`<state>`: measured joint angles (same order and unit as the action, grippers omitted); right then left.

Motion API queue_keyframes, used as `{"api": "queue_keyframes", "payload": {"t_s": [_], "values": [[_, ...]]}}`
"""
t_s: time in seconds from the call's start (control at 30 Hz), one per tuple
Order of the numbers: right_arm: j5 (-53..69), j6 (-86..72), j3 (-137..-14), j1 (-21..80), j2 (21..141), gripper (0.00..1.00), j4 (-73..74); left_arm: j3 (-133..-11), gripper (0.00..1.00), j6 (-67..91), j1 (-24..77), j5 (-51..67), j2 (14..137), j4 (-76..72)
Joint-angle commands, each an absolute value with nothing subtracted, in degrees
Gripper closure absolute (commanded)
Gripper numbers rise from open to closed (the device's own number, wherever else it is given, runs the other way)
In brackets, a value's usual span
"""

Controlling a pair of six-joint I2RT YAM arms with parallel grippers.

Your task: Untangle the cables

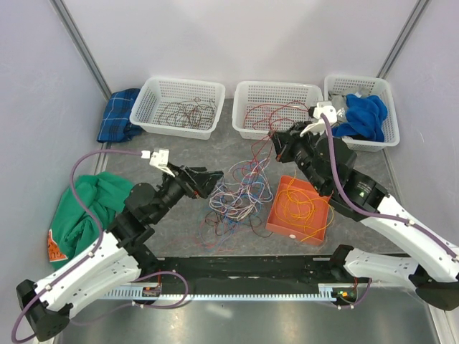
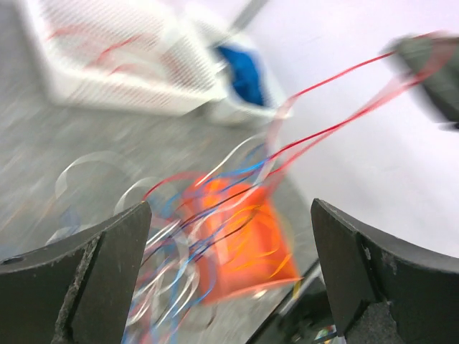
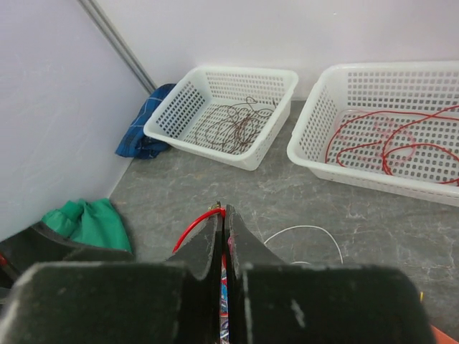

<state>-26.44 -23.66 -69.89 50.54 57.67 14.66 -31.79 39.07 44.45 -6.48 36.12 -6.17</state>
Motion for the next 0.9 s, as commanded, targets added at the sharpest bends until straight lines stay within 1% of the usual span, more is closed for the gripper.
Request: {"api": "queue_keyframes", "payload": {"t_s": [0.0, 0.13, 0.17, 0.23, 0.27, 0.33, 0.53, 0.63, 0.67, 0.7, 0.73, 0.77, 0.8, 0.87], "values": [[-21.89, -26.10, -69.44, 50.98, 57.39, 1.00, 15.56, -32.69, 0.00, 33.32, 44.74, 3.33, 41.99, -24.86], [-19.78, -26.98, -68.73, 51.15, 58.27, 1.00, 15.64, -36.38, 0.02, 31.47, 45.44, 8.86, 48.16, -29.96], [-19.69, -27.16, -68.56, 51.24, 58.45, 1.00, 15.64, -36.73, 0.05, 31.29, 45.61, 9.75, 49.12, -31.45], [-19.34, -27.42, -68.20, 51.33, 58.53, 1.00, 15.47, -38.31, 0.08, 30.32, 46.05, 11.94, 51.93, -33.83], [-19.25, -27.42, -68.03, 51.42, 58.71, 1.00, 15.56, -39.19, 0.12, 29.97, 46.14, 12.65, 52.99, -33.84], [-18.90, -27.60, -67.85, 51.41, 58.80, 1.00, 15.47, -41.12, 0.16, 29.62, 46.84, 14.67, 56.50, -33.75], [-17.84, -27.77, -67.50, 51.50, 59.85, 1.00, 15.47, -43.15, 0.22, 26.02, 48.87, 12.66, 62.13, -33.75], [-17.84, -27.69, -67.41, 51.50, 59.85, 1.00, 15.38, -43.94, 0.32, 24.88, 48.87, 11.61, 63.54, -33.23], [-17.49, -27.69, -67.33, 51.50, 59.94, 1.00, 15.29, -44.29, 0.45, 24.09, 48.87, 11.34, 64.07, -32.53], [-17.40, -27.60, -67.24, 51.50, 59.94, 1.00, 15.38, -44.47, 0.54, 23.73, 48.87, 11.08, 64.16, -32.17], [-17.75, -27.51, -66.98, 51.50, 59.85, 0.90, 15.38, -45.26, 0.67, 23.30, 48.87, 10.55, 64.07, -31.56], [-18.28, -27.51, -66.80, 51.59, 59.24, 0.76, 15.38, -45.79, 0.97, 22.94, 48.95, 9.68, 63.29, -30.42], [-18.89, -27.25, -66.54, 51.50, 58.80, 0.53, 15.64, -47.27, 0.98, 22.59, 48.87, 7.67, 62.67, -27.45], [-21.77, -27.07, -65.66, 51.50, 57.05, 0.42, 16.26, -49.30, 0.98, 21.19, 48.87, 5.90, 60.31, -24.10]]}}
